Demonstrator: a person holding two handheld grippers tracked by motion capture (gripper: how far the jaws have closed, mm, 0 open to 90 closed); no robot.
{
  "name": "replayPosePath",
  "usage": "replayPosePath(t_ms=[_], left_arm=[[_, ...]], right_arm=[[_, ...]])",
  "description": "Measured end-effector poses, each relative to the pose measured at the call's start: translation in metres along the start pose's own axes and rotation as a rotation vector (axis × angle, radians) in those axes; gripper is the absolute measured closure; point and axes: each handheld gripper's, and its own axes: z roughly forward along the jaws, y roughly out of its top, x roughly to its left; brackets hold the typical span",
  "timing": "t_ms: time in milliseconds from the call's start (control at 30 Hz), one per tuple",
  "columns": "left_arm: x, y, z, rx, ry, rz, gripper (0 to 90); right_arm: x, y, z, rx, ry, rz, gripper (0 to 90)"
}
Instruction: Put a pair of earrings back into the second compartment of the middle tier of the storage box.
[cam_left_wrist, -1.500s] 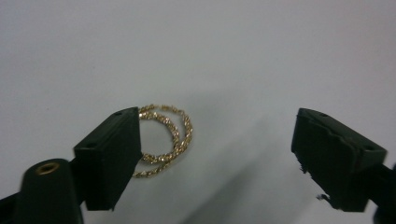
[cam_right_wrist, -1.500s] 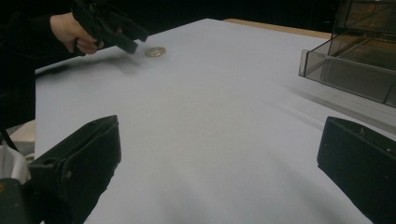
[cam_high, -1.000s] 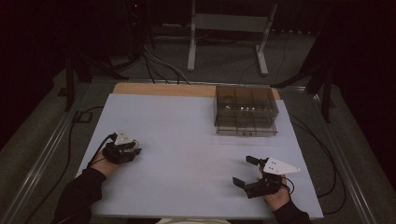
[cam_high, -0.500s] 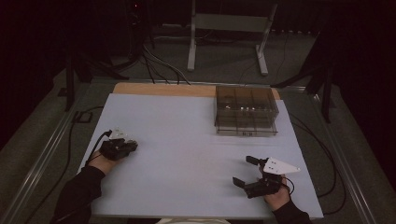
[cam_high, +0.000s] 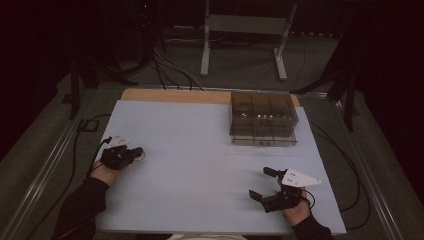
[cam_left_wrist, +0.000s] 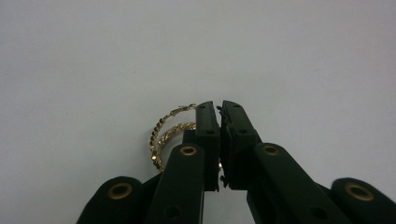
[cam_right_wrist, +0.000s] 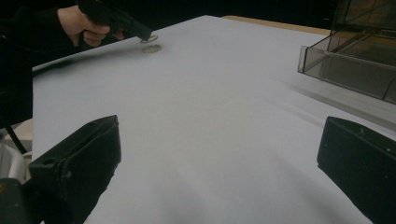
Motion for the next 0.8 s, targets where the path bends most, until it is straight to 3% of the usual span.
replayPosePath(t_ms=[333, 800], left_arm=[[-0.008, 0.010, -0.009, -0.029, -0.031, 0.017, 87.7], [-0.042, 0.041, 0.000, -0.066, -0.156, 0.089, 87.7]], right_arm=[[0.000, 0.000, 0.000, -0.003, 0.002, 0.001, 0.0], [0.001, 0.000, 0.000, -0.005, 0.002, 0.000, 0.0]])
